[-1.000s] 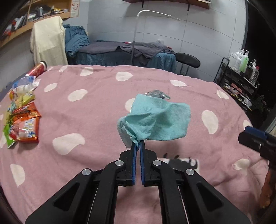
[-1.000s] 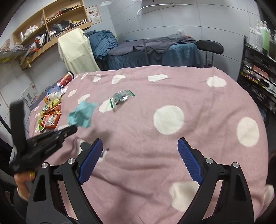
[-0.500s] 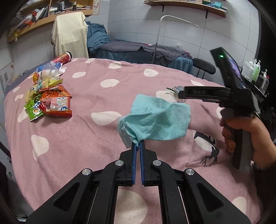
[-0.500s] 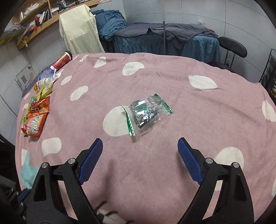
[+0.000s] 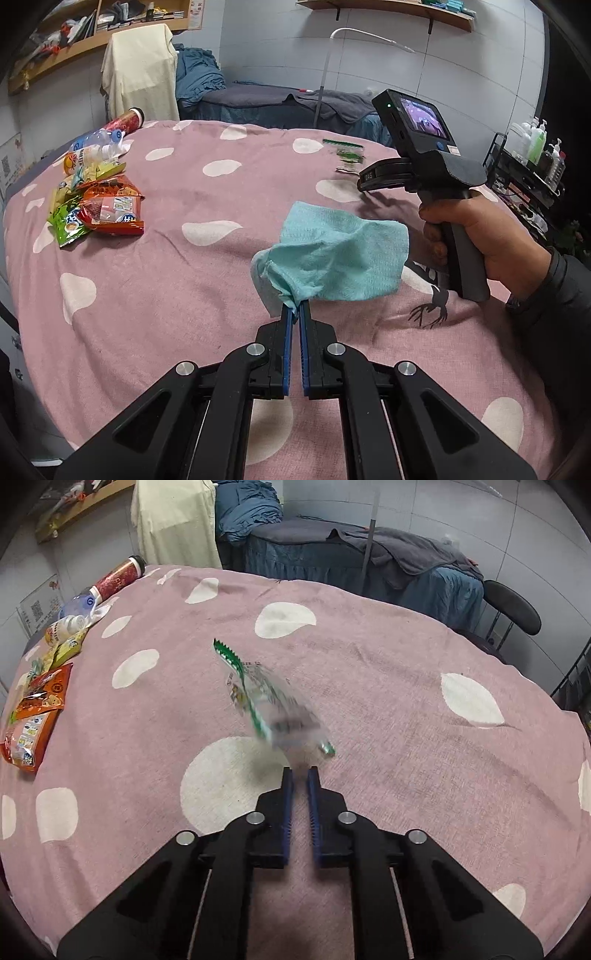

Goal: Collect trash
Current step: 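Grasp the teal cloth with left tool while right tool grasps the clear wrapper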

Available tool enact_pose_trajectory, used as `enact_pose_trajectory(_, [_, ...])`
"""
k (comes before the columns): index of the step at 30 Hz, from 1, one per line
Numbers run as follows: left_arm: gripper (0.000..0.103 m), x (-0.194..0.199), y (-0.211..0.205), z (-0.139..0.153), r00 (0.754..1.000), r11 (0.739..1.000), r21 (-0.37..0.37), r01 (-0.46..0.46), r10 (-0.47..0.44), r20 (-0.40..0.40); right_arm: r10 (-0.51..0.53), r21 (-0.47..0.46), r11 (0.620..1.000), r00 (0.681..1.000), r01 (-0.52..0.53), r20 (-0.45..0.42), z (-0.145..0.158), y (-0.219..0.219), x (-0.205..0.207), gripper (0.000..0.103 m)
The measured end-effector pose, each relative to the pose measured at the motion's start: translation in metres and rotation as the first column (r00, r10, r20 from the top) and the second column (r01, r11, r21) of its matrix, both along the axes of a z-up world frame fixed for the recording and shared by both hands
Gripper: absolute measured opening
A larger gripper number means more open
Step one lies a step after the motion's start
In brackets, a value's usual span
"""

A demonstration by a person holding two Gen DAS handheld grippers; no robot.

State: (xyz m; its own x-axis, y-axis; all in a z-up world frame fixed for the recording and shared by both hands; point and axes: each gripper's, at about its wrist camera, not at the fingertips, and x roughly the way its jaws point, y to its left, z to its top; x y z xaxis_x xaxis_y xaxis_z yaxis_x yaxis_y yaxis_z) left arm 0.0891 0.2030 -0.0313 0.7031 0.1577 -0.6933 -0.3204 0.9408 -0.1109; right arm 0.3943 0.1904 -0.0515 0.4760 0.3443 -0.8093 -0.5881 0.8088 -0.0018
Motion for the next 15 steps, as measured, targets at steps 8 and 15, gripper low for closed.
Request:
enact_pose_trajectory(8, [0.005,-0.001,-0.011,0.002,1.000,1.000,0.004,0.026,-0.026,0.013,0.035,0.065,0.997,0.999,-0.036,0.006,0.014,-0.019,-0.026,0.002])
enact_pose_trajectory(15, [0.005,-0.006,-0.012,0.001,1.000,1.000,-0.006,0.025,-0.024,0.014,0.032,0.152,0.988,0.999,-0.029,-0.019,0.033,-0.020,-0.023,0.074])
